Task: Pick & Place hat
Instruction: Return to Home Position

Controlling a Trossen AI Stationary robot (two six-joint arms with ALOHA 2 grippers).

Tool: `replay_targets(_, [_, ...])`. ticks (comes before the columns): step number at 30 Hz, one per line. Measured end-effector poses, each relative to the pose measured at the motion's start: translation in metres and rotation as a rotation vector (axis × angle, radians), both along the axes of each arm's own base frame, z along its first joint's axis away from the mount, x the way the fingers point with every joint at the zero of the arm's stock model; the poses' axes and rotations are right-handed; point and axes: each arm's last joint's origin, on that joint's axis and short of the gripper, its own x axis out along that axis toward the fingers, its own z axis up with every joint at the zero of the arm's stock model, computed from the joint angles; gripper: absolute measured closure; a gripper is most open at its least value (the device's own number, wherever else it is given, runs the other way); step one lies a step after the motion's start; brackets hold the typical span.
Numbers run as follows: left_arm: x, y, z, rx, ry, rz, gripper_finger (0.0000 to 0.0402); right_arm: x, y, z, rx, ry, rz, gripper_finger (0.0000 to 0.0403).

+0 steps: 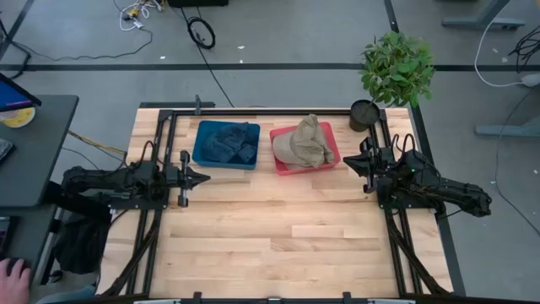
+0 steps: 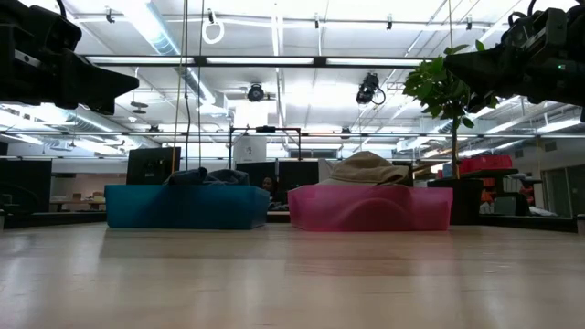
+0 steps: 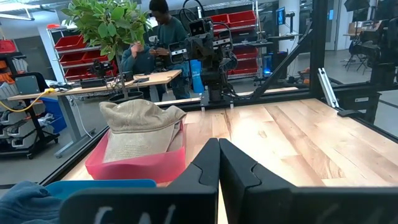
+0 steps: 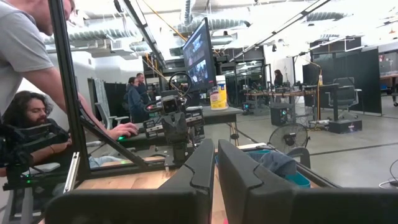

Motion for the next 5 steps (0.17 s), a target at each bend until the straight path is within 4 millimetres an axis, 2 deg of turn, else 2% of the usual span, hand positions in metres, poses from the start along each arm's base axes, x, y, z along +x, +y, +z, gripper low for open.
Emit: replay_targets(5, [0.0000,0.0000,0.0000,0.000,0.000,0.000,0.0399,0.0000,0.0000,0.0000,0.000,0.000,0.000,0.0376])
